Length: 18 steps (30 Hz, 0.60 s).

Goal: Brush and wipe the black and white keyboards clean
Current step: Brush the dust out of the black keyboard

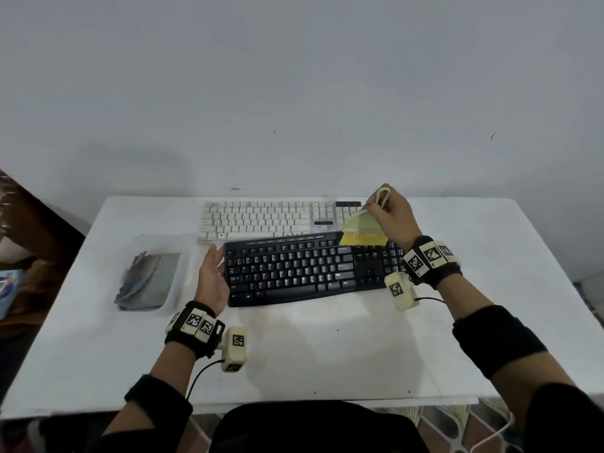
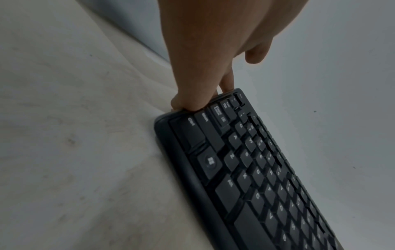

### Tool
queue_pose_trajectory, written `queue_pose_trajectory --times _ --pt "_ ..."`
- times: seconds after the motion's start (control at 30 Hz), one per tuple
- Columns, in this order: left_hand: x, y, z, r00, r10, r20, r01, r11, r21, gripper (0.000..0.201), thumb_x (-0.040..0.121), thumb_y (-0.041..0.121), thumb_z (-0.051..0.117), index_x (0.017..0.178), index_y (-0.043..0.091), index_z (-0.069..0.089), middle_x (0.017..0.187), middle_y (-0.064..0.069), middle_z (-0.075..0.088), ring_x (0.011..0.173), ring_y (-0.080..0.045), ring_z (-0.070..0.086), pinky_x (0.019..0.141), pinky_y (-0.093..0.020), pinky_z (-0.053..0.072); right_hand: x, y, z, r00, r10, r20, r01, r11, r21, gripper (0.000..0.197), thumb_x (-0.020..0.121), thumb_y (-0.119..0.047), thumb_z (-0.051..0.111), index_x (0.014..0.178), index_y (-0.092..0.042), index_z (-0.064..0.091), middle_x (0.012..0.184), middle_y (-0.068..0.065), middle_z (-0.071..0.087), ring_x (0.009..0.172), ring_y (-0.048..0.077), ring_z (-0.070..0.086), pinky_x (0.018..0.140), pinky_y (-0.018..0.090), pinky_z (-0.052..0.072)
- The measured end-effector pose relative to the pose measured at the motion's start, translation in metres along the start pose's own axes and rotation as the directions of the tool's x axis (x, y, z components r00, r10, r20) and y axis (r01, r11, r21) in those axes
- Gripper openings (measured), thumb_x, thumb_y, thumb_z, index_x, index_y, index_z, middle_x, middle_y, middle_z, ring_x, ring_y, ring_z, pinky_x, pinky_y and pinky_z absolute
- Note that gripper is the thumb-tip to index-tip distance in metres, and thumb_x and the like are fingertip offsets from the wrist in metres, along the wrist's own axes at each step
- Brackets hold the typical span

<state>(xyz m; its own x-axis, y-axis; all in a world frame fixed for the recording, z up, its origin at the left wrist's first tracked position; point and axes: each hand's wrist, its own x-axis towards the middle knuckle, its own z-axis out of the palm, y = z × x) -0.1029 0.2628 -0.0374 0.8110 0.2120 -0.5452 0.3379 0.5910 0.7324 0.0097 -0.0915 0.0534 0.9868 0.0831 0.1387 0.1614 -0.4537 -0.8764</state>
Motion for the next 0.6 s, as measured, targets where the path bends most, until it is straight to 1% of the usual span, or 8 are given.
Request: queue_pose_trajectory --times 0.1,0.2,0.27,0.37,0.4,0.5,0.53,0.6 --pt "0.001 0.0 -0.001 1.0 0.006 0.003 -0.006 1.0 0.005 0.054 0.107 0.053 0.037 0.147 0.02 0.054 0.139 -0.011 0.059 0.127 -0.027 0.057 0.093 -0.046 0.049 -0.002 0.007 -0.008 1.0 0.006 -0.01 -0.007 0.998 -0.056 0.011 0.087 -0.006 0.061 0.082 -0.015 0.056 0.086 0.009 0.065 0.078 0.015 0.055 0.074 0.028 0.046" --pt "0.003 -0.001 -0.002 1.0 0.008 -0.002 -0.008 1.0 -0.002 0.056 0.107 0.054 0.036 0.147 0.019 0.054 0.141 -0.013 0.058 0.131 -0.03 0.055 0.1 -0.05 0.047 -0.001 0.007 -0.016 0.999 0.003 -0.048 -0.007 0.997 -0.082 0.011 0.085 -0.005 0.061 0.081 -0.013 0.054 0.082 0.009 0.063 0.075 0.015 0.052 0.072 0.029 0.045" --pt "0.005 -0.001 -0.003 1.0 0.009 -0.01 -0.009 1.0 -0.006 0.057 0.107 0.055 0.037 0.147 0.019 0.054 0.141 -0.013 0.058 0.133 -0.031 0.054 0.103 -0.051 0.046 0.002 0.004 -0.015 0.998 0.001 -0.065 -0.004 0.998 -0.058 0.01 0.085 -0.005 0.062 0.081 -0.011 0.056 0.082 0.008 0.064 0.076 0.014 0.054 0.072 0.028 0.045" --pt "0.006 -0.002 -0.005 1.0 0.003 -0.011 -0.003 1.0 -0.006 0.056 0.106 0.055 0.038 0.146 0.02 0.055 0.142 -0.013 0.058 0.133 -0.031 0.054 0.104 -0.052 0.046 0.002 0.002 -0.008 0.999 -0.009 -0.046 0.01 0.999 0.034 0.007 0.086 -0.011 0.062 0.083 -0.017 0.059 0.085 0.006 0.066 0.086 0.022 0.064 0.079 0.033 0.05" --pt "0.006 -0.002 -0.005 1.0 0.002 -0.007 -0.002 1.0 -0.005 0.056 0.106 0.055 0.038 0.146 0.02 0.055 0.142 -0.013 0.058 0.133 -0.031 0.055 0.103 -0.052 0.046 0.0 0.002 -0.005 1.0 -0.012 -0.028 0.013 0.999 0.046 0.007 0.086 -0.012 0.061 0.083 -0.018 0.059 0.085 0.006 0.066 0.087 0.024 0.065 0.08 0.034 0.05" --pt "0.006 -0.002 -0.004 1.0 0.004 0.001 -0.004 1.0 -0.005 0.056 0.107 0.055 0.038 0.147 0.02 0.054 0.142 -0.013 0.057 0.131 -0.03 0.055 0.104 -0.052 0.046 -0.003 0.005 -0.006 1.0 -0.012 -0.004 0.012 1.0 -0.016 0.013 0.086 -0.005 0.061 0.08 -0.016 0.056 0.082 0.004 0.063 0.077 0.014 0.057 0.073 0.027 0.046" --pt "0.005 -0.002 -0.003 1.0 0.003 -0.001 -0.003 1.0 -0.006 0.056 0.107 0.055 0.037 0.148 0.02 0.054 0.142 -0.013 0.057 0.131 -0.03 0.054 0.105 -0.052 0.045 -0.003 0.007 -0.008 1.0 -0.01 -0.01 0.009 0.999 -0.038 0.016 0.086 -0.004 0.061 0.079 -0.017 0.055 0.08 0.002 0.062 0.076 0.012 0.054 0.072 0.027 0.045" --pt "0.006 -0.003 -0.003 1.0 0.001 -0.003 -0.001 1.0 -0.008 0.057 0.107 0.055 0.037 0.148 0.019 0.053 0.142 -0.014 0.057 0.132 -0.03 0.054 0.106 -0.053 0.044 -0.001 0.012 -0.015 1.0 -0.004 -0.024 0.002 0.997 -0.081 0.015 0.086 -0.006 0.061 0.078 -0.017 0.054 0.077 0.001 0.06 0.074 0.013 0.052 0.072 0.031 0.045"
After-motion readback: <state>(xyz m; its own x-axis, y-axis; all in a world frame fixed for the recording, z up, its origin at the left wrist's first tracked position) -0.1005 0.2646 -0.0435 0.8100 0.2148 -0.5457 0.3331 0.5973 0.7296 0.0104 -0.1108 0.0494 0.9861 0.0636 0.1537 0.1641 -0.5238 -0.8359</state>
